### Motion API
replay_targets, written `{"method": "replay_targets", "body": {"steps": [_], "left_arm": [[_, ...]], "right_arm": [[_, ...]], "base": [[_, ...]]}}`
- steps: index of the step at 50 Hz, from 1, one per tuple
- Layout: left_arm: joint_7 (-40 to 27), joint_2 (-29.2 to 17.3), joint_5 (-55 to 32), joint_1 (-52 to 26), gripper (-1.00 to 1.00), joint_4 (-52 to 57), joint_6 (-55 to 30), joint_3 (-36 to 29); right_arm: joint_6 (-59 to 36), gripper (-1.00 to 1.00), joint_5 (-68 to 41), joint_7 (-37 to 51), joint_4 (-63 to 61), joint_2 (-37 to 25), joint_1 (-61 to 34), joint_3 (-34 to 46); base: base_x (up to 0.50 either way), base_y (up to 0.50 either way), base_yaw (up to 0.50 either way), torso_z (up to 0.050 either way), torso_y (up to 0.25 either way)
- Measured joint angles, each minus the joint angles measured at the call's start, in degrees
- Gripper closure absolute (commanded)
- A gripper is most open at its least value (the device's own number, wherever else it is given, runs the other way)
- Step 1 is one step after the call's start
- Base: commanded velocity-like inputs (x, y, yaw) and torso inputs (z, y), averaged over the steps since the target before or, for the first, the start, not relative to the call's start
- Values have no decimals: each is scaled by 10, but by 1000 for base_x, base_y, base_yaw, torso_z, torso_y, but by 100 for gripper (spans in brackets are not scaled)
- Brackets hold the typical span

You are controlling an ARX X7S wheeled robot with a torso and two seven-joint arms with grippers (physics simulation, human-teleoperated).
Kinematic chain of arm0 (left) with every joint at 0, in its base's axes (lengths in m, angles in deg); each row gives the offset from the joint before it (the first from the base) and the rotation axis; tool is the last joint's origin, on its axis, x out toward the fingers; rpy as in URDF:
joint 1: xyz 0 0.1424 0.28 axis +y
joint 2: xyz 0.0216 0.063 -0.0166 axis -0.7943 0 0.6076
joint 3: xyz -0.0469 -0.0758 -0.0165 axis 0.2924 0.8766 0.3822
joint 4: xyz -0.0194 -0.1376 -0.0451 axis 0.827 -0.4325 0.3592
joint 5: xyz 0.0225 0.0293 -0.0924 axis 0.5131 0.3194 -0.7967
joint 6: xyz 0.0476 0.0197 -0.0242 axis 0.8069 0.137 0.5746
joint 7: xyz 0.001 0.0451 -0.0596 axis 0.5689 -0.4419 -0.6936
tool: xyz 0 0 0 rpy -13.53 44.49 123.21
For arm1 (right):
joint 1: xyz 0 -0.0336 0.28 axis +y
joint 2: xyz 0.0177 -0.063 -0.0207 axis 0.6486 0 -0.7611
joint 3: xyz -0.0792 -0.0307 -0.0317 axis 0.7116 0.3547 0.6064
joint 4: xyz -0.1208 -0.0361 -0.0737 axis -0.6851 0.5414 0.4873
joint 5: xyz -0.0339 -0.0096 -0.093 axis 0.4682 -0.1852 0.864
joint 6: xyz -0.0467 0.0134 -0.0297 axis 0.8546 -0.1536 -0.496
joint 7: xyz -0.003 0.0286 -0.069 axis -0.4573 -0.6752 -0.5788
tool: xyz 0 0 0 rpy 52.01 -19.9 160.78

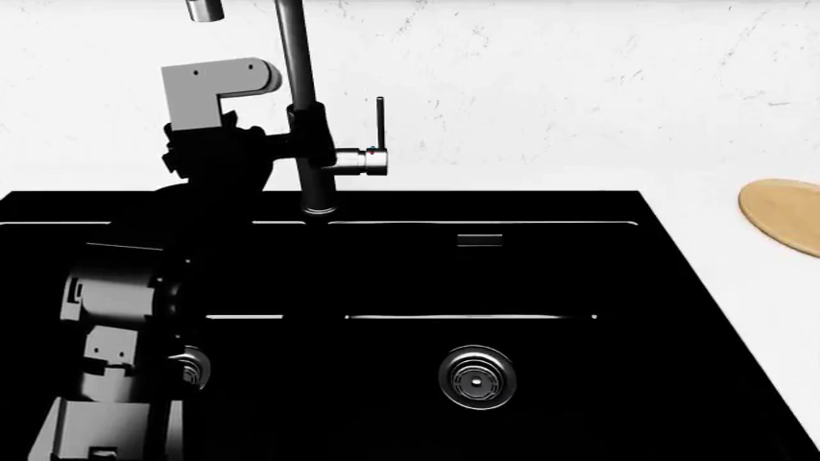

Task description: Pick the pork chop from the counter and place it in the sink. Then turn on the sink faucet.

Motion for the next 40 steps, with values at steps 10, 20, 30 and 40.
{"method": "replay_targets", "body": {"steps": [10, 20, 30, 40], "left_arm": [[-1, -3, -1, -1, -100, -5, 4, -2], [-1, -6, -3, -1, -100, -10, 9, -3], [0, -7, -6, -1, -100, -15, 13, -3], [0, -8, -9, 0, -100, -14, 15, -6]], "right_arm": [[-35, -100, 4, 12, 56, -7, 41, -53], [-57, -100, 38, -21, 85, -11, 129, -140], [-47, -100, 144, -124, 80, -9, 175, -164], [-34, -100, 250, -216, 73, 0, 204, -170]], "base": [[0, 0, 0, 0, 0], [0, 0, 0, 0, 0], [0, 0, 0, 0, 0], [0, 0, 0, 0, 0]]}}
